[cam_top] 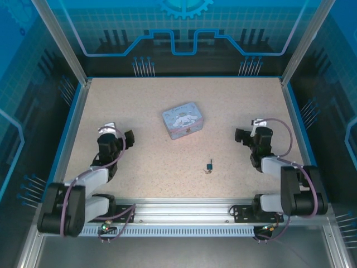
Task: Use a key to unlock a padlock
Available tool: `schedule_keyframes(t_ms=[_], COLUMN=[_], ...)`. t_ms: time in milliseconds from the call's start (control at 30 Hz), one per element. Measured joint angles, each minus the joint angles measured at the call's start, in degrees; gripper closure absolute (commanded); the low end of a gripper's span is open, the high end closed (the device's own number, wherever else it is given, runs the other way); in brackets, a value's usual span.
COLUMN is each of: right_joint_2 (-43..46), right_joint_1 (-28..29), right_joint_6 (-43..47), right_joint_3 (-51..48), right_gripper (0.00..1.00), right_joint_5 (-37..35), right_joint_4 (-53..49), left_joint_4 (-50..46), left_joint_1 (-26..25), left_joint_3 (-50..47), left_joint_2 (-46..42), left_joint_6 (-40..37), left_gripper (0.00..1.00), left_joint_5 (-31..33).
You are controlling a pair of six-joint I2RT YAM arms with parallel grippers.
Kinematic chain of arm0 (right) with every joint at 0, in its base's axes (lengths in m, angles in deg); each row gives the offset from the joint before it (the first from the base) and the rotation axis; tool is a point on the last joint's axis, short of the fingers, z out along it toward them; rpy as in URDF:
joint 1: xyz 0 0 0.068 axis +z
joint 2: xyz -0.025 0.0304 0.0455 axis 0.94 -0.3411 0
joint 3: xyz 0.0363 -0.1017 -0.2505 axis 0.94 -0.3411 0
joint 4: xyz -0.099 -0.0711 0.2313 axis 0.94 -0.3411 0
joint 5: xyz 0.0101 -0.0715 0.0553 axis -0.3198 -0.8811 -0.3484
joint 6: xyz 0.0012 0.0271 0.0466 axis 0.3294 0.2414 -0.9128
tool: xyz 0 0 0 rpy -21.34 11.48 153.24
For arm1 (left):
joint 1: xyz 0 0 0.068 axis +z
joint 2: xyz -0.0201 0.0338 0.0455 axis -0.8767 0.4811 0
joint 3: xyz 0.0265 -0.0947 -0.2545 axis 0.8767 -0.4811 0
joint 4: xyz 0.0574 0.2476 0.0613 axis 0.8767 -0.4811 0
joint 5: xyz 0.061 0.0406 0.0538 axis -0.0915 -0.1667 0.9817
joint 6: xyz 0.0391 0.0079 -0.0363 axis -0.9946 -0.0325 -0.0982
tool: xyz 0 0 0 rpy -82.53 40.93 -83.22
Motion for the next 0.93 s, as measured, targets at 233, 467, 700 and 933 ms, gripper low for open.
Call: schedule_keyframes(t_ms=[233, 467, 700, 933], right_joint_2=[-6.88, -7.58, -7.61, -7.61], right_joint_1=[1.36, 3.08, 3.54, 3.54], right_joint_6=[4.35, 6.69, 8.35, 8.81], right_joint_3=[0.52, 1.81, 2.71, 2.8], right_gripper=[0.0, 0.0, 0.0, 0.0], right_joint_5=[3.82, 3.8, 5.4, 5.95], right_joint_4=[9.64, 9.73, 9.64, 9.62], left_joint_4=[20.85, 19.54, 19.1, 19.04], left_joint_1=[2.4, 2.97, 2.97, 2.97], left_joint_3=[0.17, 4.22, 5.73, 5.73], left_joint_2=[18.47, 19.78, 19.74, 19.74], left_joint_6=[-5.07, -5.7, -5.73, -5.73], left_gripper=[0.01, 0.01, 0.01, 0.01], left_joint_5=[-8.28, -9.88, -9.97, -10.29])
